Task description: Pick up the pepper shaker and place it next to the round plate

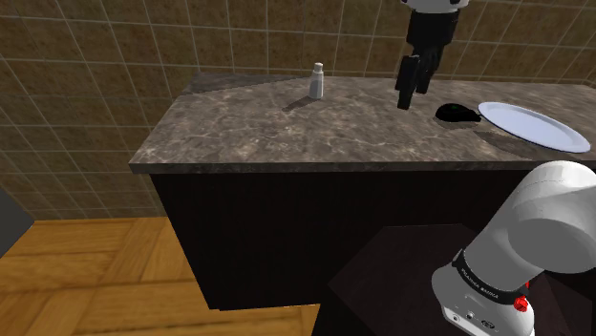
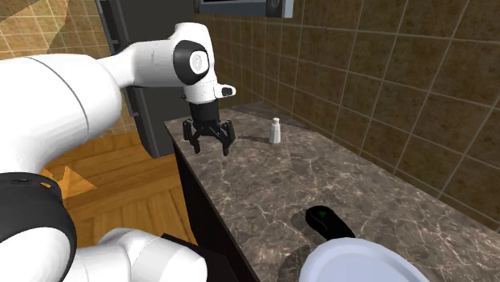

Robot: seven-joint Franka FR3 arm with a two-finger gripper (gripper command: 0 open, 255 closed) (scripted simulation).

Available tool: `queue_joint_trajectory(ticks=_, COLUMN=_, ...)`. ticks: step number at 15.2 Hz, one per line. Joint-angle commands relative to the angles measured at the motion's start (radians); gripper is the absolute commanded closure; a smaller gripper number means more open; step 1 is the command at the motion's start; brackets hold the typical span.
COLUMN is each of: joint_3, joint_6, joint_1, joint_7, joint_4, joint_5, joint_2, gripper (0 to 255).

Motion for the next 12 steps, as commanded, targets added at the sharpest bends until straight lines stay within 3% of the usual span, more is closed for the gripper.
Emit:
queue_joint_trajectory(ticks=1, joint_3=0.0, joint_6=0.0, joint_1=0.0, joint_7=0.0, joint_4=0.0, joint_5=0.0, joint_2=0.0, gripper=0)
queue_joint_trajectory(ticks=12, joint_3=-0.026, joint_6=0.161, joint_1=-0.054, joint_7=0.047, joint_4=0.281, joint_5=-0.021, joint_2=0.404, gripper=0)
